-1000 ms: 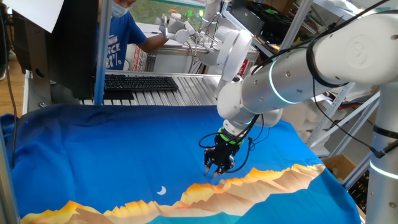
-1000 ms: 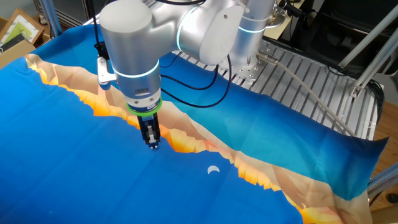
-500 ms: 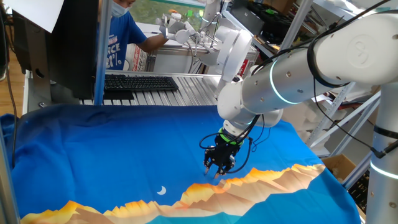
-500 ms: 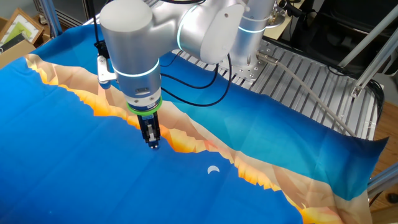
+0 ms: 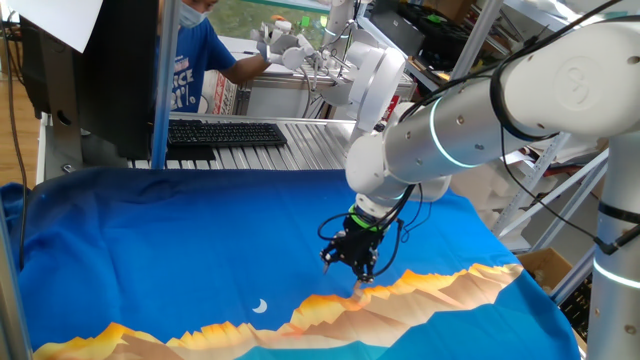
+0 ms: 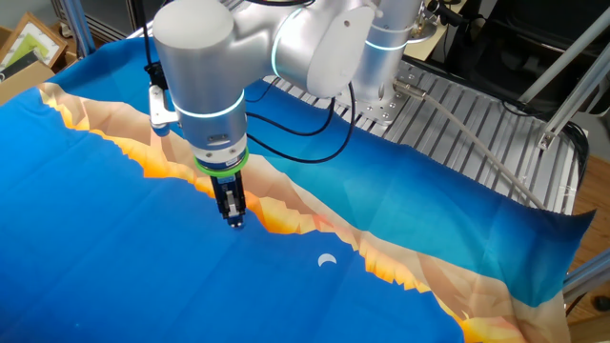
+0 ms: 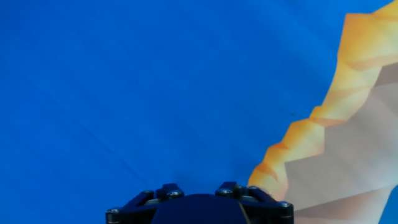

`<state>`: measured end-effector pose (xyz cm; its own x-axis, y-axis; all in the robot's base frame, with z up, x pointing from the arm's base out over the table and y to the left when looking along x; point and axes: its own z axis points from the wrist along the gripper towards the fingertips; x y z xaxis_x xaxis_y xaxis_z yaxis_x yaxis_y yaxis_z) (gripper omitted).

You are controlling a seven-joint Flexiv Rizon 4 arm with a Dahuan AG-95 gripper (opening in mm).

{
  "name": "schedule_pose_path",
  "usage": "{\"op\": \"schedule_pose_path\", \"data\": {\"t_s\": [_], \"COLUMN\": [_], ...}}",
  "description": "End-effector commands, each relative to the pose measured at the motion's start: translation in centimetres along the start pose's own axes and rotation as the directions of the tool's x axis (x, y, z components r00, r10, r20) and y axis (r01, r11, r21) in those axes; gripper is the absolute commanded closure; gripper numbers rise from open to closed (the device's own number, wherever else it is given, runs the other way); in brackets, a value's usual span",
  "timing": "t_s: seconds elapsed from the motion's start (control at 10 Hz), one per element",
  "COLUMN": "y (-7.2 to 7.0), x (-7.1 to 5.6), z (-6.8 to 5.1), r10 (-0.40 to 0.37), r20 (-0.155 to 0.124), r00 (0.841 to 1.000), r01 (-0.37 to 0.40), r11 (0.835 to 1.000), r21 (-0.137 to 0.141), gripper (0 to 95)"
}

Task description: Approach and touch the side of the small block

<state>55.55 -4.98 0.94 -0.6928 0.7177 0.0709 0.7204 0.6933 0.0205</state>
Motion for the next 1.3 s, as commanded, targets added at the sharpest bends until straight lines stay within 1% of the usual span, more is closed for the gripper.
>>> {"op": "schedule_pose_path", "data": {"t_s": [0.1, 0.2, 0.3, 0.4, 0.5, 0.6, 0.8, 1.0, 1.1, 1.2, 1.3], "y": [0.0, 0.0, 0.1, 0.2, 0.9, 1.5, 2.4, 2.4, 2.4, 2.4, 2.4], "x": [-0.1, -0.1, 0.0, 0.0, 0.5, 0.9, 1.4, 1.5, 1.5, 1.5, 1.6], "z": [0.1, 0.1, 0.1, 0.0, -0.5, -1.0, -2.2, -2.3, -2.3, -2.4, -2.5], "r10": [-0.002, -0.002, 0.004, 0.014, 0.048, 0.058, 0.060, 0.023, -0.002, -0.040, -0.049], "r20": [0.000, 0.000, -0.005, -0.013, -0.037, -0.049, -0.058, -0.069, -0.083, -0.087, -0.093], "r00": [1.000, 1.000, 1.000, 1.000, 0.998, 0.997, 0.997, 0.997, 0.997, 0.995, 0.994], "r01": [0.002, 0.002, -0.004, -0.014, -0.049, -0.059, -0.062, -0.027, -0.004, 0.033, 0.041], "r11": [1.000, 1.000, 1.000, 1.000, 0.999, 0.998, 0.998, 0.998, 0.998, 0.996, 0.996], "r21": [-0.001, 0.000, 0.000, -0.005, -0.018, -0.026, -0.031, -0.052, -0.070, -0.079, -0.084], "gripper": [0.0, 0.0, 19.0, 19.0, 19.0, 19.0, 19.0, 19.0, 38.0, 38.0, 38.0]}}
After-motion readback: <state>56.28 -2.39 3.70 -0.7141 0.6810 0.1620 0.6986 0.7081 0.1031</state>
